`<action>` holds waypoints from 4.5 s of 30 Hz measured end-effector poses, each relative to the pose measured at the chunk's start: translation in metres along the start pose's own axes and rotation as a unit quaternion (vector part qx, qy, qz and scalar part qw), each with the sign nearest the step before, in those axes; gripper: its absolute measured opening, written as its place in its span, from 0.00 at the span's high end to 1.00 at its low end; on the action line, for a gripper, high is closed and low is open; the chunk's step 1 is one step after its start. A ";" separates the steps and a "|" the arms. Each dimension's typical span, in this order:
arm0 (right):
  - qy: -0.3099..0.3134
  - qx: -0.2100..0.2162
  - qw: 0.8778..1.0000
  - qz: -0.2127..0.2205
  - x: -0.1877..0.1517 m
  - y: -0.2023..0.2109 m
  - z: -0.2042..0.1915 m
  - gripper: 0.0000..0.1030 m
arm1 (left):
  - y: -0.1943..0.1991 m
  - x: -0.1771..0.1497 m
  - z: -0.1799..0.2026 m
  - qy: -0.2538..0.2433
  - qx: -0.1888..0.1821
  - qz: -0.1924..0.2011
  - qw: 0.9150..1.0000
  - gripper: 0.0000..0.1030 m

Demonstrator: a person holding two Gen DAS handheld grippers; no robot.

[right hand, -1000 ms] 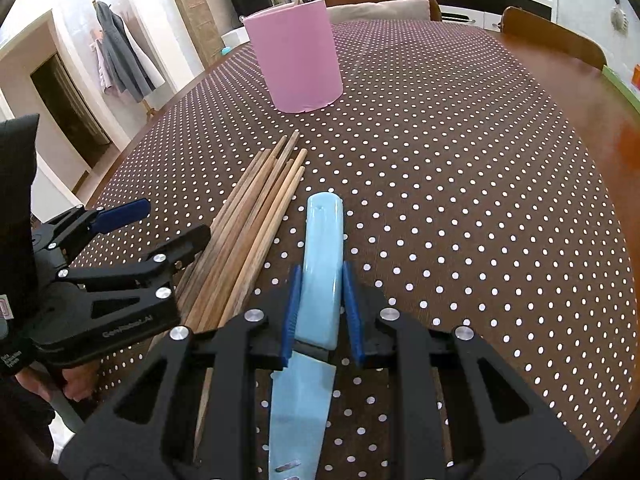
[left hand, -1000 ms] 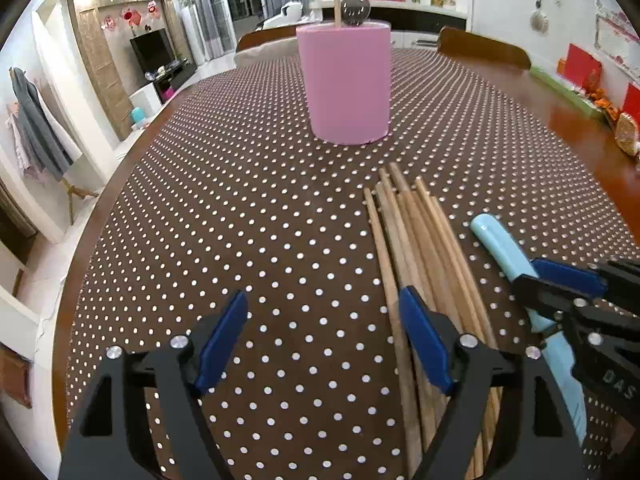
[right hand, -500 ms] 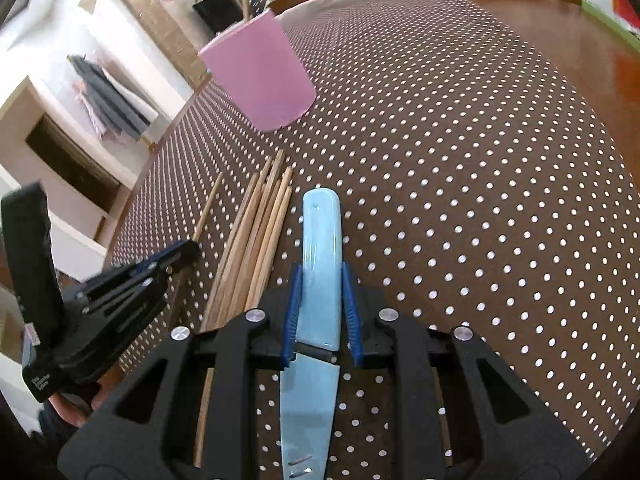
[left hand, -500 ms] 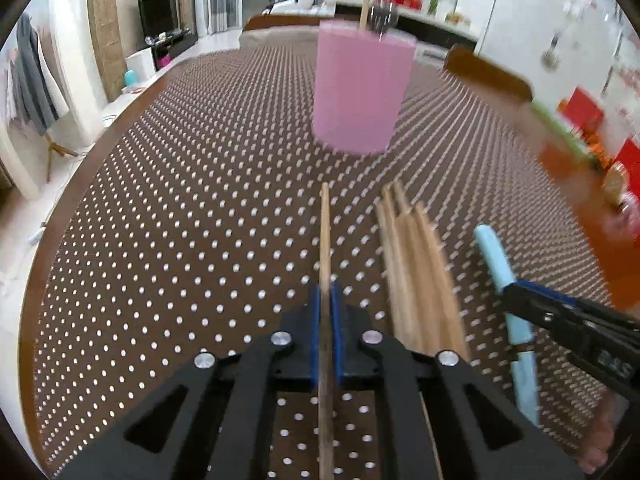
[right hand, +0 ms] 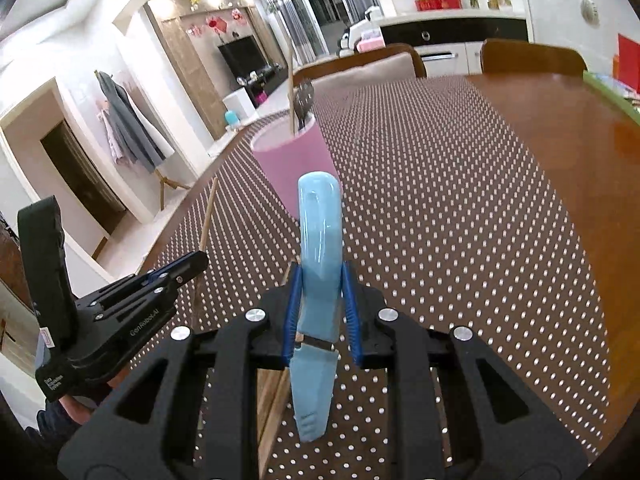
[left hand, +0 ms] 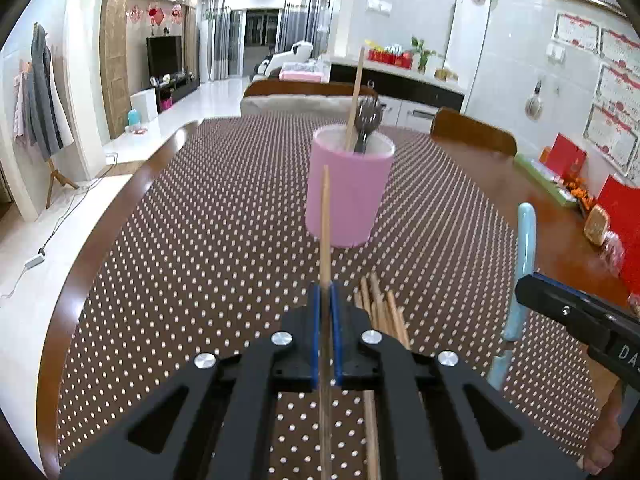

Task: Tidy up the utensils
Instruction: 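Insert the knife and chopstick into the pink cup and open both grippers, then move both grippers back over the chopstick bundle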

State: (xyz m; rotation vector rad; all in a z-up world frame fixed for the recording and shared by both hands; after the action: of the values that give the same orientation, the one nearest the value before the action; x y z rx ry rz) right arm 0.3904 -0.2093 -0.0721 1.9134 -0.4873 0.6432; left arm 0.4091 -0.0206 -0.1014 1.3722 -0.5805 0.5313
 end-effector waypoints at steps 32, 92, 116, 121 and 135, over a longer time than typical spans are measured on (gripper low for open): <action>0.061 -0.009 0.990 0.126 0.139 0.035 -0.038 0.81 | 0.068 0.157 0.017 0.012 -0.037 0.186 0.982 0.95; 0.060 -0.019 0.996 0.066 0.113 0.025 -0.040 0.48 | 0.068 0.115 -0.002 -0.031 0.036 0.119 0.992 0.66; 0.053 -0.061 0.996 -0.046 -0.045 -0.034 -0.014 0.40 | 0.062 -0.024 -0.003 -0.069 0.026 0.030 0.997 0.38; 0.078 -0.083 0.992 -0.062 -0.063 -0.053 -0.017 0.40 | 0.040 -0.045 -0.009 -0.070 0.025 -0.001 0.997 0.38; 0.088 -0.121 0.982 -0.113 -0.076 -0.085 -0.007 0.41 | 0.000 -0.074 -0.021 -0.059 0.015 -0.061 0.996 0.38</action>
State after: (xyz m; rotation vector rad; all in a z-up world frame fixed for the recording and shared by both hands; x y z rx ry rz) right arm 0.3807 -0.1650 -0.1768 1.6353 -0.2201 0.5690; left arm 0.3552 -0.0007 -0.1526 1.4652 -0.5809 0.3631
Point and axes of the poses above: each gripper's, at about its wrist camera, not at the fingertips, and y roughly against the way its jaws point, z to its right, x to its top, the point moved 8 cm from there along -y, roughly the way its jaws point, and after that the axes turned 7 degrees about -z, right-handed, at the moved point
